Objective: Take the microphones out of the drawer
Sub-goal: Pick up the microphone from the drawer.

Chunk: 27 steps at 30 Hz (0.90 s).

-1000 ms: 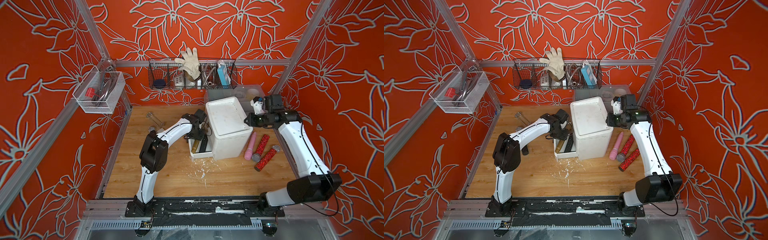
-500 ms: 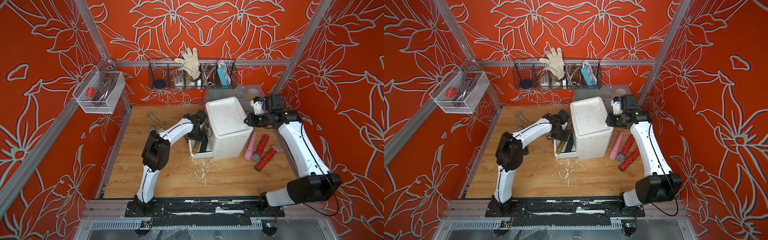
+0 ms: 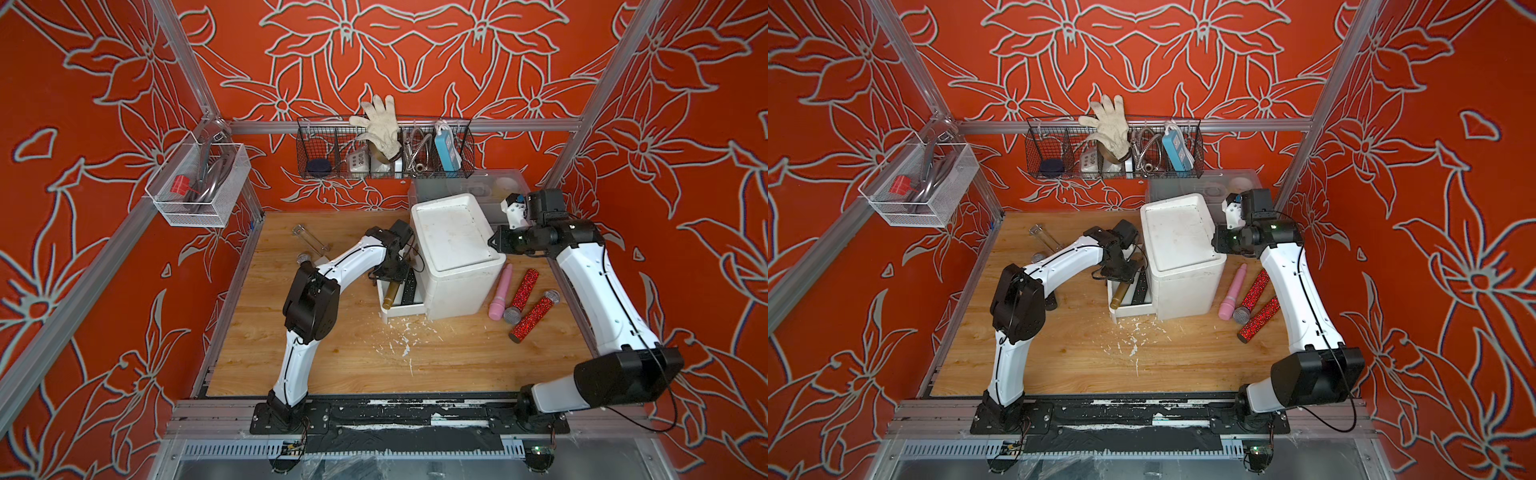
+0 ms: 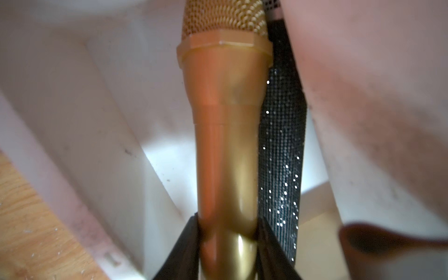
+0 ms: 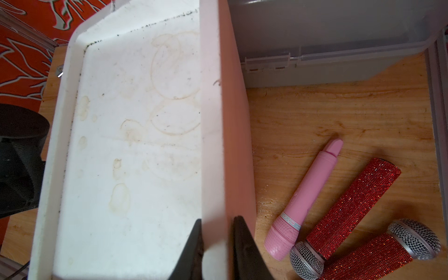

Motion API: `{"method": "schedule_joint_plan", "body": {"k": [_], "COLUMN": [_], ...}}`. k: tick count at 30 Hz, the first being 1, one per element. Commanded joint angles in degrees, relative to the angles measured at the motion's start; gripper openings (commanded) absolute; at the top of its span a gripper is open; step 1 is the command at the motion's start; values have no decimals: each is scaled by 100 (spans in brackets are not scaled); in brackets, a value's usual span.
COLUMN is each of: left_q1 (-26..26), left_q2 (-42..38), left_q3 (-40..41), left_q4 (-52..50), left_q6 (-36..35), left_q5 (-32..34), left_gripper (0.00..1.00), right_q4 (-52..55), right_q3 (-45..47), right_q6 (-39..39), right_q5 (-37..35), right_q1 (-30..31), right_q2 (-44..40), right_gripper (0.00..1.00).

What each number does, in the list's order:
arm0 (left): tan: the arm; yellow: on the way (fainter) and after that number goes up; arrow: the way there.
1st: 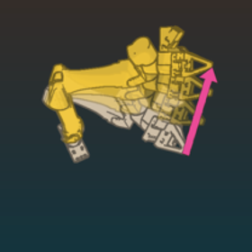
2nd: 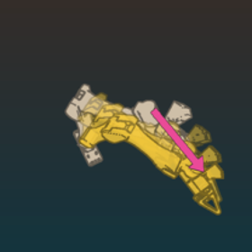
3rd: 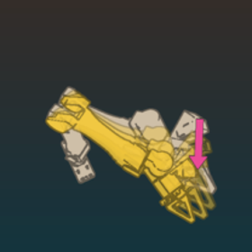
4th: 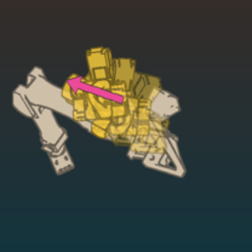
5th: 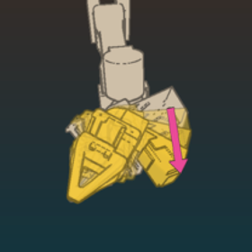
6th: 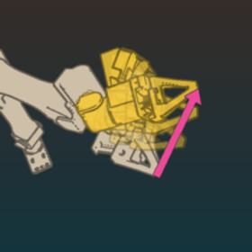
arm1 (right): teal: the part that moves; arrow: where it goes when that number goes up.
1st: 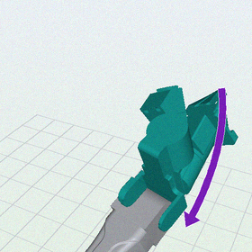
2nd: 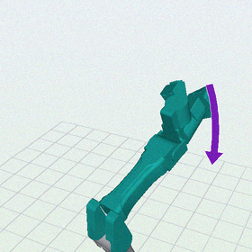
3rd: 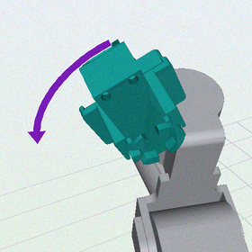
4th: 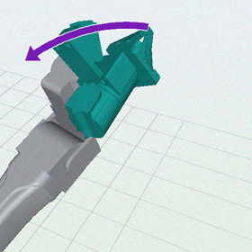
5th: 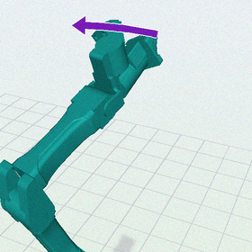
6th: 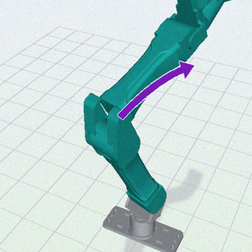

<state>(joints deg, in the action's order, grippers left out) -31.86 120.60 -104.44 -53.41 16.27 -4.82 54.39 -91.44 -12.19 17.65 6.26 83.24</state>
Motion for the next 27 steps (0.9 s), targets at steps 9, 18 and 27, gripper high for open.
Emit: {"method": "schedule_joint_plan", "body": {"k": [9,18,27], "left_q1": [-47,-44,-5], "left_q2": [-630,-854,-1402], "left_q3": [-3,203,603], "left_q4": [-530,-605,-487], "left_q6": [-105,-129,-143], "left_q5": [18,37,279], "left_gripper": [13,13,13], "right_q4": [-183,-174,-174], "right_q3": [43,60,72], "right_q6": [-215,-228,-250], "right_q5": [263,248,265], "right_q1": [-37,-37,-37], "right_q2": [-32,-71,-89], "right_gripper": [0,0,0]}}
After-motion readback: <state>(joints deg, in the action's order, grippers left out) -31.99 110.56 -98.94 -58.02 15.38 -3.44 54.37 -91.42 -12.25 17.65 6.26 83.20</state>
